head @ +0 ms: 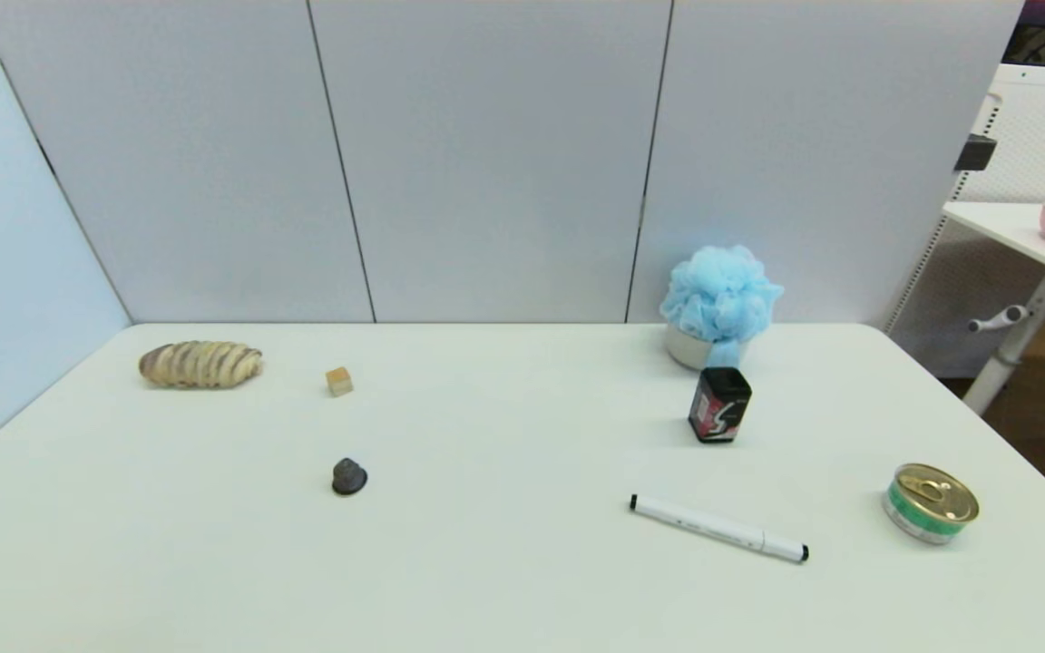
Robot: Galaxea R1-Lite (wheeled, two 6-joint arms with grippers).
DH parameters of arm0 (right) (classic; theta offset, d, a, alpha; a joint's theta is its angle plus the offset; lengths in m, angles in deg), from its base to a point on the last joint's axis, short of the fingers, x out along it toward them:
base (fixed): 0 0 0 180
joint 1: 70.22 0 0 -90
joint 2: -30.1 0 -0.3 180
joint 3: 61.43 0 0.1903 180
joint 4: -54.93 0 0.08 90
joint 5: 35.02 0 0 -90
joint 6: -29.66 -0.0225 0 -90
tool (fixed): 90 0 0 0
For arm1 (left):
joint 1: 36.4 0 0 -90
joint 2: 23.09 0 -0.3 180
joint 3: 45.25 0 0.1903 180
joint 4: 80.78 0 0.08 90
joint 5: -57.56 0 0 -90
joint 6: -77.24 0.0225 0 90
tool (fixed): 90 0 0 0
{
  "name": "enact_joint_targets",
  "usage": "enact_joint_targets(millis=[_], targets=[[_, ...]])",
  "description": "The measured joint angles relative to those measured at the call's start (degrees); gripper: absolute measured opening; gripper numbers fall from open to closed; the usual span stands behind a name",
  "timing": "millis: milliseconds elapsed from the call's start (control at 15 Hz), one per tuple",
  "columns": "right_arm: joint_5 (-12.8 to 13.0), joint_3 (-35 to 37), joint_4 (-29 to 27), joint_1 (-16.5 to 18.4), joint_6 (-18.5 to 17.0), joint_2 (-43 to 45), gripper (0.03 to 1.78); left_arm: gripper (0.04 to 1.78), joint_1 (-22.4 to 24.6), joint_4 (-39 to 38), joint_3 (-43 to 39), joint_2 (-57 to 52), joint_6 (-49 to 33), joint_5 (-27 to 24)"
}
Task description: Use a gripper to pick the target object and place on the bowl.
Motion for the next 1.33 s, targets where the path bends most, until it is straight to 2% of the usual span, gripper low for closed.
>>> enact_joint_targets(millis=[67, 267, 533, 733, 1333], targets=[[-1.2, 3.2, 2.7, 0.5, 0.0, 2.1, 1.69, 1.71, 0.0, 0.0, 0.0, 0.0, 0.0, 0.0], [-1.6, 11.0, 7.4, 2.1, -0.1, 7.6, 1.69, 1.71, 0.0, 0.0, 0.0, 0.0, 0.0, 0.0], [-3.7, 14.2, 8.9, 3.0, -2.1, 16.4, 1.69, 1.71, 0.0, 0.0, 0.0, 0.0, 0.0, 0.0], [-4.0, 16.5, 13.5, 3.1, -5.0, 18.7, 1.69, 1.71, 0.0, 0.0, 0.0, 0.0, 0.0, 0.0], [-4.1, 17.7, 12.4, 3.1, -6.0, 19.5, 1.69, 1.71, 0.0, 0.0, 0.0, 0.0, 0.0, 0.0]])
